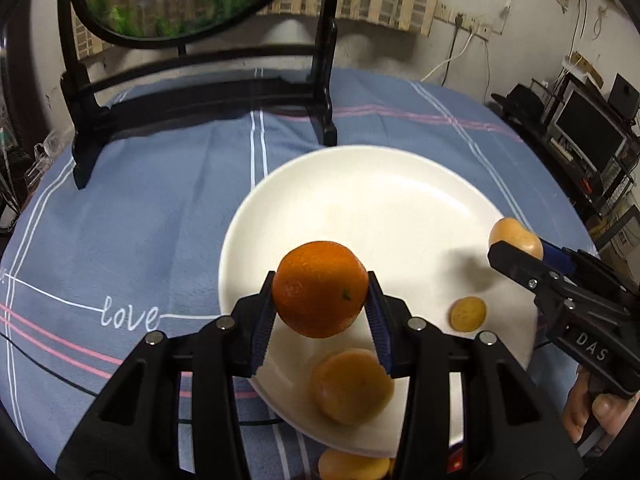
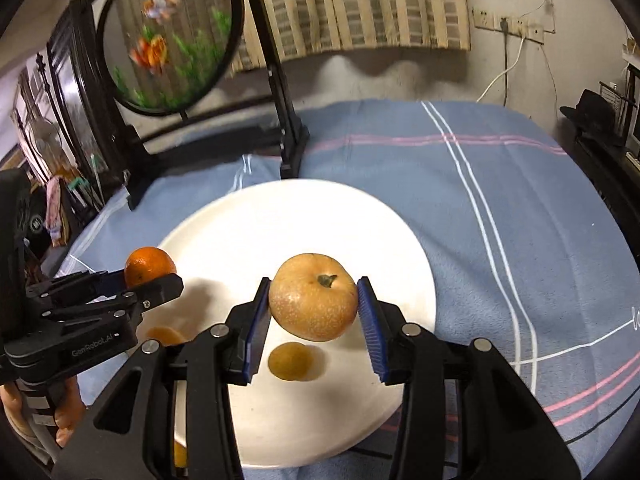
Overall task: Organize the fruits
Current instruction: 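Carry the orange and pear to the plate and open both tools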
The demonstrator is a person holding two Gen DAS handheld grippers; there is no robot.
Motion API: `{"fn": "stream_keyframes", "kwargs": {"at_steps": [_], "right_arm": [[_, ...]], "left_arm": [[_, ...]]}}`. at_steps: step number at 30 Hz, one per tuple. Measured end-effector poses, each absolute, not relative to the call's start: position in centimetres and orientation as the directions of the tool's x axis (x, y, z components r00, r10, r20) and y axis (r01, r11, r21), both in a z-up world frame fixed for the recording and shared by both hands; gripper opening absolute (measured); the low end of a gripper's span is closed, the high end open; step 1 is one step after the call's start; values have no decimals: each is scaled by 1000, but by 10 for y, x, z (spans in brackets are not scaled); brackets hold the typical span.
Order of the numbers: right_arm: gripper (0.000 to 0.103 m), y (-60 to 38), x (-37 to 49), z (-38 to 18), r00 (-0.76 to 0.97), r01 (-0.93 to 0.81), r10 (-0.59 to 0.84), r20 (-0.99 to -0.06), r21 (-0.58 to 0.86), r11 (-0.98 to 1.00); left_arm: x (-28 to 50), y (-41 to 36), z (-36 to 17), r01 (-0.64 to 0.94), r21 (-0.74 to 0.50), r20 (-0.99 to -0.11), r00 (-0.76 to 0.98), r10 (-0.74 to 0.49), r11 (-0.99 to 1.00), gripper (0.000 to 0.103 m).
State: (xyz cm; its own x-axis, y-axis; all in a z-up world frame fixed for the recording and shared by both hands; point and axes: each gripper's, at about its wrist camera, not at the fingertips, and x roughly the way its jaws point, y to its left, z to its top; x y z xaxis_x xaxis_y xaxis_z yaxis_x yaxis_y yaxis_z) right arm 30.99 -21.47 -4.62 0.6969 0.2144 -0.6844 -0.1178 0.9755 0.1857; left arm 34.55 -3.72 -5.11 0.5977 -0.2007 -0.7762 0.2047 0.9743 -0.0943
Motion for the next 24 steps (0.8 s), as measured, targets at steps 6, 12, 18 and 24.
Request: {"fn": "stream_keyframes", "kwargs": {"at_steps": [6,12,18,24], "right_arm": [[43,-212,319,-64,647,-120,208,-733,172,978],[46,-212,323,-69,612,-115,194,-767,157,981],[60,-215,313,-48,674,-121,201,-710,162,979],[62,-218,288,-7,747,-150,252,-615,213,966]], "left_arm": [[354,-41,-63,209,-114,-804,555,-214,971,44],[348,-44,-58,211,-86,-787,585,-196,974,60],[344,-40,-45,205,-94,-769,607,-202,974,65],[334,-24,-18,185,-100,-728,656,-199,978,65]]}}
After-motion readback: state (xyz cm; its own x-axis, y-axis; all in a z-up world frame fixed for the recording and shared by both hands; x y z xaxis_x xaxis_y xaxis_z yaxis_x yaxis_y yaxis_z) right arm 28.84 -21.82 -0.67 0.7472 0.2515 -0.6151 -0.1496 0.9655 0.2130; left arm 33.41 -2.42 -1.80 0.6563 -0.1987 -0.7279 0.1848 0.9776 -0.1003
